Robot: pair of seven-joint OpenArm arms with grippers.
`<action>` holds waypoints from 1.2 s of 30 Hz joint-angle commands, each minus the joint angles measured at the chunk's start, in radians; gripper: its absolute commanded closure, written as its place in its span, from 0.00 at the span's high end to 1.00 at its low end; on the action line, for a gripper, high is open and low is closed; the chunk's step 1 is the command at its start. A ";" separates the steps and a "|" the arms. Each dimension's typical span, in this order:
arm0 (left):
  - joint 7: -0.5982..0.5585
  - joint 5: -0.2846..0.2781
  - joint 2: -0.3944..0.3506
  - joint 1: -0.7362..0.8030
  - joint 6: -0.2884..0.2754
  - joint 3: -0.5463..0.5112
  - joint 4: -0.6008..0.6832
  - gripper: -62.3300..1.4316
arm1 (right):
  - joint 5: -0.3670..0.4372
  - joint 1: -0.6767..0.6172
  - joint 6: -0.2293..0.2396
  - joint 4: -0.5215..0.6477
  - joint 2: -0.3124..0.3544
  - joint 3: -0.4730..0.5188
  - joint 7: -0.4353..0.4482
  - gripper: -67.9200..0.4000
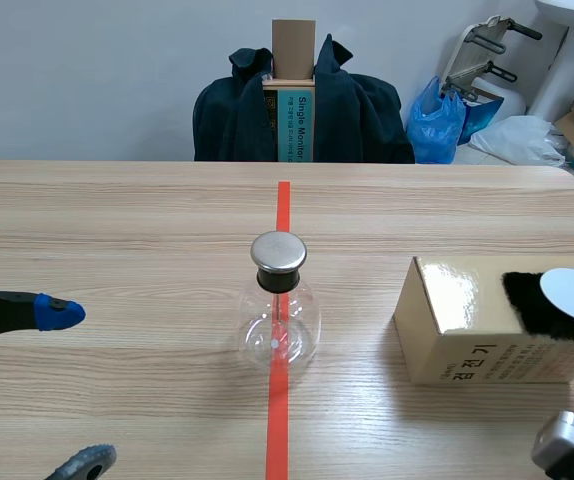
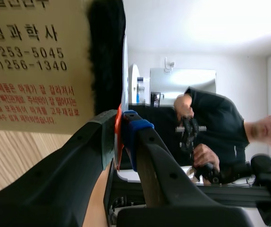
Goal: Do the electroscope experiment.
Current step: 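Rub the plate on the fur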
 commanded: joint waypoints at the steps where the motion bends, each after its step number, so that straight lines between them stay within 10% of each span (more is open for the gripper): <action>1: -0.013 -0.013 0.008 -0.003 -0.001 -0.008 0.010 1.00 | -0.004 0.003 -0.031 0.019 -0.001 -0.007 0.049 0.02; 6: -0.013 -0.013 0.008 -0.003 -0.001 -0.008 0.010 1.00 | -0.029 -0.016 -0.051 0.019 -0.032 -0.008 -0.132 0.02; 12: -0.013 -0.012 0.019 -0.003 -0.001 -0.008 0.010 1.00 | -0.031 -0.024 -0.042 0.019 -0.031 -0.008 0.042 0.02; 16: -0.010 -0.011 0.023 -0.003 -0.001 -0.008 0.010 1.00 | -0.031 -0.025 -0.058 0.019 -0.043 -0.006 -0.131 0.02; 20: -0.010 -0.011 0.022 -0.003 -0.001 -0.008 0.010 1.00 | -0.034 -0.021 -0.020 0.019 -0.023 -0.006 -0.013 0.02; 25: -0.010 -0.011 0.022 -0.003 -0.001 -0.008 0.010 1.00 | -0.034 -0.027 -0.029 0.019 -0.028 -0.005 -0.173 0.02; 29: -0.010 -0.011 0.022 -0.003 -0.001 -0.008 0.010 1.00 | -0.034 -0.022 0.002 0.019 -0.015 -0.003 -0.035 0.02; 33: -0.010 -0.010 0.022 -0.003 -0.001 -0.008 0.010 1.00 | -0.034 -0.026 0.002 0.019 -0.026 -0.002 -0.179 0.02; 36: -0.010 -0.010 0.022 -0.003 -0.001 -0.008 0.010 1.00 | -0.034 -0.024 0.057 0.019 -0.019 -0.002 -0.121 0.02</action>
